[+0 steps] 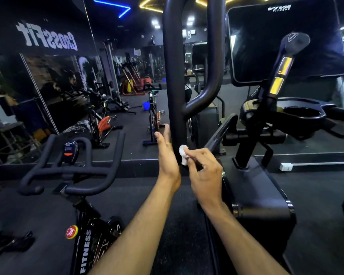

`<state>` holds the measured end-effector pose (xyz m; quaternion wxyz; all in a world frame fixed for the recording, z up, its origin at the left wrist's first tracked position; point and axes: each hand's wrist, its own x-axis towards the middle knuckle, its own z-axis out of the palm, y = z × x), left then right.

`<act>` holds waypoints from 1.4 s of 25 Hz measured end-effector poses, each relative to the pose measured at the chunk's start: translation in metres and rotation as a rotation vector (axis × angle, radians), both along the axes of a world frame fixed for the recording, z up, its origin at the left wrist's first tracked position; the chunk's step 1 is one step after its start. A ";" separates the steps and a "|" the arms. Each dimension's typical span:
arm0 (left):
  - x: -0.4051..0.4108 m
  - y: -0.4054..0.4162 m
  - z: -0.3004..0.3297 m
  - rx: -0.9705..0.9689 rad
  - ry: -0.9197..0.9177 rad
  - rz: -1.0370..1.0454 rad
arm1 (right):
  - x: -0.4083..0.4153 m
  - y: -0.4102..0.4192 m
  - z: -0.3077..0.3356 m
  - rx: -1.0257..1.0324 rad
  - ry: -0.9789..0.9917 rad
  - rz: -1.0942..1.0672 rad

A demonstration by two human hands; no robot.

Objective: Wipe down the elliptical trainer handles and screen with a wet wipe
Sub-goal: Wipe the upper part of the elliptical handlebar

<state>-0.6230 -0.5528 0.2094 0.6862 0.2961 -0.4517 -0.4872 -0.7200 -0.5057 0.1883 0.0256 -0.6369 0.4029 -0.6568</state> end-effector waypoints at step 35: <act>0.017 0.011 0.017 0.040 -0.006 -0.115 | 0.006 -0.011 0.015 0.028 -0.046 -0.026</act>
